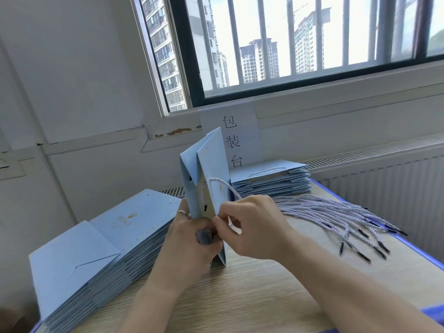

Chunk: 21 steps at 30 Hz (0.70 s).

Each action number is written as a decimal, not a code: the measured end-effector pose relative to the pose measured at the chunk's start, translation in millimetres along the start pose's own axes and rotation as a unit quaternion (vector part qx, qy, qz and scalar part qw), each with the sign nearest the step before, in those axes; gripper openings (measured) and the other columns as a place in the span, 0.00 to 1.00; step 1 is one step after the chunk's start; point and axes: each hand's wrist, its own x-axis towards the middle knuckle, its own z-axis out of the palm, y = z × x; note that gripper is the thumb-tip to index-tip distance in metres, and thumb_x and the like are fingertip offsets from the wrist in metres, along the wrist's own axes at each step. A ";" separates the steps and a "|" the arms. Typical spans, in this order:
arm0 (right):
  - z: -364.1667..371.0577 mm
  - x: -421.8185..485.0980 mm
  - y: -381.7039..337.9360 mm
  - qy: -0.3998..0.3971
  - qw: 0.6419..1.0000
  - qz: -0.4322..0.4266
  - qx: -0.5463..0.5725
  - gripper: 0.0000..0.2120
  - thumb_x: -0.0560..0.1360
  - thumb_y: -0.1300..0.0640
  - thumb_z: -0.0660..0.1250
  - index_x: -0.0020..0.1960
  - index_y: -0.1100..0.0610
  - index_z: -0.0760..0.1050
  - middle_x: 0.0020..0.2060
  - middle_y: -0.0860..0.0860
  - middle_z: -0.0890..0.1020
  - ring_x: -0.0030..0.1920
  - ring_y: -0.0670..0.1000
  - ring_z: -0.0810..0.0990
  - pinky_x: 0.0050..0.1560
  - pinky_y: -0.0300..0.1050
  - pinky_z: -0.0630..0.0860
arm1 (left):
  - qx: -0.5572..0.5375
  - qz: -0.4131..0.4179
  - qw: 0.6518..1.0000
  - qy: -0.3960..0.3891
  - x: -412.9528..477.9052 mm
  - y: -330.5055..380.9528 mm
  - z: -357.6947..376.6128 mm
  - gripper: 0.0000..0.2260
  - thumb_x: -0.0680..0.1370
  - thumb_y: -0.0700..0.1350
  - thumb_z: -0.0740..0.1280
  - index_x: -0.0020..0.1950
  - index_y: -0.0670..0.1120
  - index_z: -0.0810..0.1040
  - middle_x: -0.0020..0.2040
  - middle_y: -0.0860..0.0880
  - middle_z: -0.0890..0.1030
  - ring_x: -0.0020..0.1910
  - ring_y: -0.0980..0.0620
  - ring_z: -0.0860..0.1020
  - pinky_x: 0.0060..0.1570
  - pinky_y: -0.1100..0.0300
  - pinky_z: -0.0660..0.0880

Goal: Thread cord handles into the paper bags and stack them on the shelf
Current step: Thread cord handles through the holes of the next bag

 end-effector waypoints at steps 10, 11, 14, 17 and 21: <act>-1.7 2.4 -2.1 -0.002 1.000 -0.017 -0.021 0.15 0.72 0.54 0.65 0.30 0.51 0.64 0.21 0.44 0.68 0.20 0.51 0.67 0.24 0.41 0.69 | 0.041 0.018 0.999 0.004 -4.4 5.8 -0.3 0.14 0.69 0.39 0.73 0.35 0.59 0.78 0.47 0.60 0.70 0.44 0.61 0.75 0.41 0.72 0.73; -1.9 2.4 -2.2 -0.004 1.000 -0.016 -0.020 0.14 0.72 0.53 0.65 0.30 0.51 0.65 0.21 0.45 0.69 0.20 0.51 0.67 0.24 0.41 0.69 | 0.035 0.014 0.999 0.011 -4.1 6.4 -0.2 0.11 0.69 0.40 0.72 0.38 0.56 0.79 0.48 0.60 0.70 0.43 0.60 0.76 0.40 0.70 0.73; -2.6 2.9 -2.7 -0.008 1.000 -0.016 -0.017 0.14 0.72 0.53 0.63 0.31 0.50 0.64 0.21 0.45 0.69 0.21 0.52 0.68 0.25 0.41 0.68 | 0.008 0.034 0.999 0.026 -2.3 5.9 1.2 0.15 0.69 0.36 0.73 0.33 0.57 0.78 0.50 0.59 0.71 0.44 0.60 0.77 0.39 0.69 0.74; -2.7 3.3 -1.3 -0.006 1.000 -0.017 -0.021 0.14 0.72 0.53 0.62 0.31 0.50 0.62 0.21 0.46 0.70 0.20 0.52 0.67 0.25 0.41 0.67 | 0.007 0.043 0.998 0.034 -1.0 5.0 2.6 0.19 0.69 0.36 0.75 0.29 0.60 0.78 0.51 0.59 0.72 0.47 0.60 0.77 0.40 0.67 0.76; -2.2 3.1 -0.8 -0.010 0.999 -0.016 -0.035 0.14 0.73 0.53 0.62 0.31 0.51 0.62 0.21 0.47 0.70 0.20 0.53 0.67 0.25 0.40 0.66 | 0.032 0.027 0.999 0.022 -2.3 -0.6 5.7 0.11 0.67 0.37 0.75 0.31 0.53 0.81 0.54 0.58 0.71 0.49 0.60 0.76 0.42 0.55 0.79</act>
